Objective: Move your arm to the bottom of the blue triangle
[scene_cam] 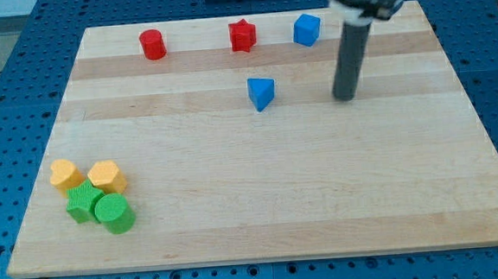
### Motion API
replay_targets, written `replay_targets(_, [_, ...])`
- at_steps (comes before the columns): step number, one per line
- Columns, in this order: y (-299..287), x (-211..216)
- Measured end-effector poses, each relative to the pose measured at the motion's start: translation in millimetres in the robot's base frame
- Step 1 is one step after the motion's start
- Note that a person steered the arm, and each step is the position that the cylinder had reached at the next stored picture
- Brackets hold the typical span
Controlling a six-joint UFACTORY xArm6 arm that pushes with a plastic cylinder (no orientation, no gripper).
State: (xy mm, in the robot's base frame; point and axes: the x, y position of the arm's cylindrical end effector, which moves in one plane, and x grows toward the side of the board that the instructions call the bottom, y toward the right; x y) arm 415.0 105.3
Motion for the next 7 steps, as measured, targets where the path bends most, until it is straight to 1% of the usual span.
replay_targets(1, [-40, 24])
replay_targets(2, [-40, 24])
replay_targets(3, [-41, 40])
replay_targets(4, [-62, 69])
replay_targets(5, [-63, 70])
replay_targets(6, [-90, 65])
replay_targets(7, [-113, 49])
